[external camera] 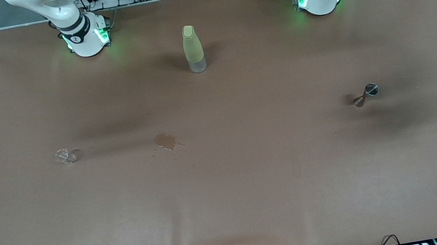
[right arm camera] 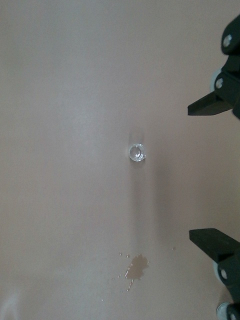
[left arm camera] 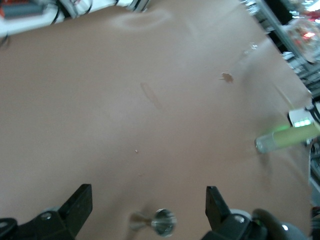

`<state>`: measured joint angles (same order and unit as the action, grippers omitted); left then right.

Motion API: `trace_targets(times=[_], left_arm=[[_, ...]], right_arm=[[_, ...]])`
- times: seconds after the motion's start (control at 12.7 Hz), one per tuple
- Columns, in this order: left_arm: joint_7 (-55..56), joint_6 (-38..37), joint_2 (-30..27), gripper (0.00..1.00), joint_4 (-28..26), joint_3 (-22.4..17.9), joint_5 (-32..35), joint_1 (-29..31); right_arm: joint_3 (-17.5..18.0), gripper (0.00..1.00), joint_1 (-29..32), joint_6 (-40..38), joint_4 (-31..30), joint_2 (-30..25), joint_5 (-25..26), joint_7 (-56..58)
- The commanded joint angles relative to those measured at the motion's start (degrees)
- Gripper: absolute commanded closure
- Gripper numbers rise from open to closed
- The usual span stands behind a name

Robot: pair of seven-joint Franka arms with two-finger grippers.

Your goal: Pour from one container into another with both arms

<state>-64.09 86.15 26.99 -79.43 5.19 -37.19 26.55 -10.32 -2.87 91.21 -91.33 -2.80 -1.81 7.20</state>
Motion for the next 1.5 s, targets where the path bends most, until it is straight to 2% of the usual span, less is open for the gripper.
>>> trace_targets(times=[0.0, 0.16, 0.32, 0.4, 0.47, 0.63, 0.79, 1.11, 1.42], left_arm=[[20.7, 0.0, -3.9, 0.00, 0.8, -0.4, 7.3, -5.8], [34.1, 1.2, -6.5, 0.00, 0.9, -0.4, 12.5, -10.4], [50.6, 3.1, -7.7, 0.00, 1.0, -0.5, 14.2, -13.3], [55.9, 3.3, -8.6, 0.00, 1.5, -0.4, 16.1, -14.1], [59.0, 3.4, -9.1, 0.00, 1.6, -0.4, 20.7, -16.0], [63.6, 3.3, -10.5, 0.00, 1.5, -0.4, 29.4, -20.2], [67.7, 3.3, -11.4, 0.00, 1.0, -0.4, 32.3, -22.7], [68.8, 7.4, -13.5, 0.00, -1.9, 0.6, 32.6, -22.7], [73.1, 15.0, -20.6, 0.00, -10.6, -0.8, 32.6, -27.1]], right_arm=[[-0.6, 0.00, -2.0, 1.0, -2.0, -1.6, -1.0, -1.5], [-0.6, 0.00, -2.0, 0.5, -2.0, -1.5, -1.0, -1.5], [-0.6, 0.00, -2.0, 0.8, -1.7, -1.4, -1.2, -1.0], [-0.6, 0.00, -1.8, 1.0, -1.7, -1.3, -2.0, -0.9], [-0.8, 0.00, -1.6, 1.0, -1.7, -1.2, -2.8, -0.7], [-0.8, 0.00, -1.8, 1.4, -1.7, -0.7, -2.9, -0.8], [-0.7, 0.00, -2.1, 2.8, -1.6, -0.6, -3.2, -0.8], [-0.7, 0.00, -2.0, 3.0, -1.6, -0.6, -4.9, -0.7], [-0.7, 0.00, -1.7, 2.4, -1.6, -0.7, -4.9, -0.7]])
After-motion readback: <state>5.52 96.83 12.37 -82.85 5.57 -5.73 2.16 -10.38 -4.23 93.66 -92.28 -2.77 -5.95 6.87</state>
